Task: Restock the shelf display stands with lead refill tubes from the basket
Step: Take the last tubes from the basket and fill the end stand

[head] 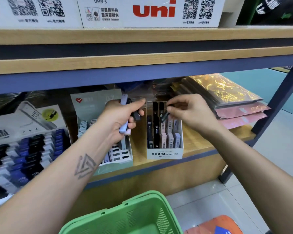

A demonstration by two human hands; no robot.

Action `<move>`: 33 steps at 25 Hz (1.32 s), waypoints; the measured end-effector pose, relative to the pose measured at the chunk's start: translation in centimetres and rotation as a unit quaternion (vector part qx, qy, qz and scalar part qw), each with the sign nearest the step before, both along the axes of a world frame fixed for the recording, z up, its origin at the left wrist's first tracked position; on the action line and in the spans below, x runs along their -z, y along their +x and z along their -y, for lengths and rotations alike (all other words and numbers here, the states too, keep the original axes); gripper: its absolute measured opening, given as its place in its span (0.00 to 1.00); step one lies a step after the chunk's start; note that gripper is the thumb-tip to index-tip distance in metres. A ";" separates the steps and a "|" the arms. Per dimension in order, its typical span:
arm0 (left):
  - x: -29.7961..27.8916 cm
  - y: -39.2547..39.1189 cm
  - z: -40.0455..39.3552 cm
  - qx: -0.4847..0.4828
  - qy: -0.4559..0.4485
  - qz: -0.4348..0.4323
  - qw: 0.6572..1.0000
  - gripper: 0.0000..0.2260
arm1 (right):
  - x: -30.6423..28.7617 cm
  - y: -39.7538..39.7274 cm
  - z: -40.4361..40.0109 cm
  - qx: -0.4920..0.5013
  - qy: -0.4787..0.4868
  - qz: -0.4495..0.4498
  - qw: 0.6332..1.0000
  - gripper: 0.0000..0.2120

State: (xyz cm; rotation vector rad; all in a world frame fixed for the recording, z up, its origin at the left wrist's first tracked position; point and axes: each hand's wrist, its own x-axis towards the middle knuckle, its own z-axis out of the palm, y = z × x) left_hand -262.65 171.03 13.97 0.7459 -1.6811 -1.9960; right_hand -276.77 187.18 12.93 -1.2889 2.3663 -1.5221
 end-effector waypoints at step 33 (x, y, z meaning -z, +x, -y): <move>0.5 0.2 2.8 0.079 0.043 0.075 0.993 0.13 | 1.8 -1.6 10.3 0.092 0.138 -0.298 0.940 0.08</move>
